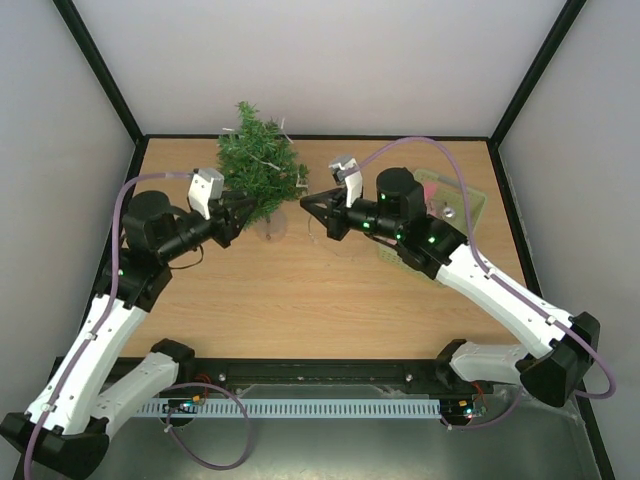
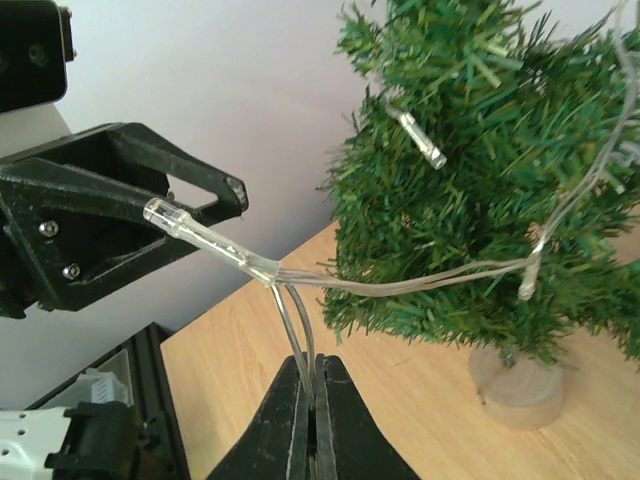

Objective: Decorate the small christmas tree
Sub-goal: Wrap the decoration item around the Christmas tree.

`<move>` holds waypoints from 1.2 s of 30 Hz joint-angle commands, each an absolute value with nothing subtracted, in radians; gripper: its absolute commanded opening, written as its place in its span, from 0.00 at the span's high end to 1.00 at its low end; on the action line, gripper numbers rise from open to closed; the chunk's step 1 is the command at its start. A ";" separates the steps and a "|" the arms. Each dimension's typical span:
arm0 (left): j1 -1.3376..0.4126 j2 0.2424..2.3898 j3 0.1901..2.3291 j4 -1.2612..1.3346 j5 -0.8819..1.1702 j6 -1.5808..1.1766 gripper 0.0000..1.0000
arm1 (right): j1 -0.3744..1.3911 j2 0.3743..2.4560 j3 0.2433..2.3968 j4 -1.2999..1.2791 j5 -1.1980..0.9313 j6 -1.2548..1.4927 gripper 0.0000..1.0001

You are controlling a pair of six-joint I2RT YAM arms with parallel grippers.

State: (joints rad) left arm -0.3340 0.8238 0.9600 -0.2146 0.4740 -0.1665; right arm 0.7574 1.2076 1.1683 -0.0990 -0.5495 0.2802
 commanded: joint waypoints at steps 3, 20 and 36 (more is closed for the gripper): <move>-0.342 0.806 0.975 -0.158 0.408 -0.102 0.64 | 0.777 1.164 1.140 -0.052 -0.509 0.309 0.98; -0.400 1.031 1.264 -0.260 0.332 0.366 0.60 | 0.796 1.177 1.116 0.050 -0.697 0.381 0.98; -0.403 0.762 0.897 -0.196 0.719 0.174 0.53 | 0.849 1.230 1.050 0.352 -0.662 0.588 0.98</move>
State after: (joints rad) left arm -0.4007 0.8120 0.9585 -0.2317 0.5972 0.2420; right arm 0.8448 1.2335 1.0611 0.2234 -0.6708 0.5232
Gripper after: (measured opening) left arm 0.455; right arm 0.017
